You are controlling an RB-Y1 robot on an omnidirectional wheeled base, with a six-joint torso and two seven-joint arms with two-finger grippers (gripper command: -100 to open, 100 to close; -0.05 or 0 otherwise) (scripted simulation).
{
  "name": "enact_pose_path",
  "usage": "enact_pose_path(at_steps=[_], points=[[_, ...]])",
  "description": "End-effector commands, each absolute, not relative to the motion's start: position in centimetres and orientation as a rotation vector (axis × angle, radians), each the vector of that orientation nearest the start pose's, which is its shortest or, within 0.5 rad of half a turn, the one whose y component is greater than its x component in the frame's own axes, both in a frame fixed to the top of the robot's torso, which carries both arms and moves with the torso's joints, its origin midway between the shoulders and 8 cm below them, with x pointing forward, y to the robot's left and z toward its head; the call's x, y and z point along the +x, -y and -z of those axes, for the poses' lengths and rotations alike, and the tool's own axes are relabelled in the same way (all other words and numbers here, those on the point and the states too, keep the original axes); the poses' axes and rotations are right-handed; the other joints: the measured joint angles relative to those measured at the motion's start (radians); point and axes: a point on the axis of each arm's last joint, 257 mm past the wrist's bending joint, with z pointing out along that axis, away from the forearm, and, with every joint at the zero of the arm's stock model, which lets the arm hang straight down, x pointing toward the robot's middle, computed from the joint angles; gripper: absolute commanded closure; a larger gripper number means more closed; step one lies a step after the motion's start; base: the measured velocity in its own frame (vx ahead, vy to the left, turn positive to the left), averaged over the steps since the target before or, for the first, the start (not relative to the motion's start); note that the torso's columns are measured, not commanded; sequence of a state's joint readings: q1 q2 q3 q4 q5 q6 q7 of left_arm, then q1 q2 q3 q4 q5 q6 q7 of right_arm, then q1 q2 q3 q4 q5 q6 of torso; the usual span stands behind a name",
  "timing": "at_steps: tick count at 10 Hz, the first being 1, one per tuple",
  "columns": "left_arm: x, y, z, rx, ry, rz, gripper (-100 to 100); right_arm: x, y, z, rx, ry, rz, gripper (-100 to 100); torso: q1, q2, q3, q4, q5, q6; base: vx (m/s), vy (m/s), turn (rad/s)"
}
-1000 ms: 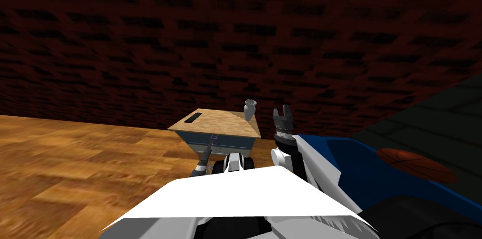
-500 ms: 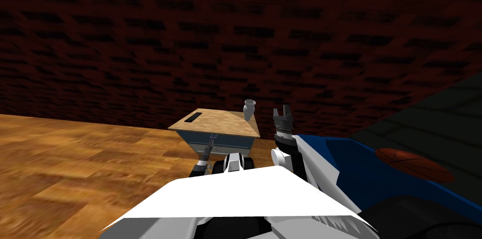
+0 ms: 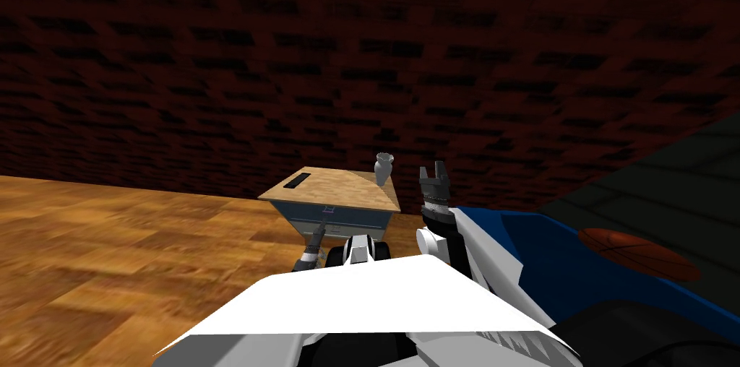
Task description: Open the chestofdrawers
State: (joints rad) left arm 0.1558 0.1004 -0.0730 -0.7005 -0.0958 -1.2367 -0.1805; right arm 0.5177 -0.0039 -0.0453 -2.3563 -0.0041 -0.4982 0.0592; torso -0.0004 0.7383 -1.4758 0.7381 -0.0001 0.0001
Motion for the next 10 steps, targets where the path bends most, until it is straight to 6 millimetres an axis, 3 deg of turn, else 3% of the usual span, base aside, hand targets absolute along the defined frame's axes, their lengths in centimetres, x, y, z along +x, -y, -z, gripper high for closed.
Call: enact_pose_path(at_steps=[1,6,8,10], points=[[35.9,-23.2,37.6,-0.762,-1.26,1.146,-100,32.4,29.1,-5.3,0.581,-0.584,-1.211,0,-0.002,0.001,0.001,0.0,-0.001,0.0,-0.04,-0.049,0.008],[39.2,-24.1,36.4,-0.749,-1.267,1.132,-100,32.4,29.1,-5.3,0.581,-0.584,-1.211,0,0.0,-0.001,-0.001,0.0,0.0,0.0,-0.046,-0.061,0.01],[39.2,-24.4,36.4,-0.747,-1.267,1.132,-100,32.4,29.1,-5.3,0.581,-0.584,-1.211,0,0.002,0.0,0.0,0.0,0.0,0.0,-0.032,-0.031,0.003],[41.1,-24.7,35.8,-0.747,-1.268,1.129,-100,32.4,29.1,-5.3,0.581,-0.584,-1.211,0,0.001,-0.002,-0.001,-0.001,0.0,0.0,-0.005,-0.025,-0.006]])
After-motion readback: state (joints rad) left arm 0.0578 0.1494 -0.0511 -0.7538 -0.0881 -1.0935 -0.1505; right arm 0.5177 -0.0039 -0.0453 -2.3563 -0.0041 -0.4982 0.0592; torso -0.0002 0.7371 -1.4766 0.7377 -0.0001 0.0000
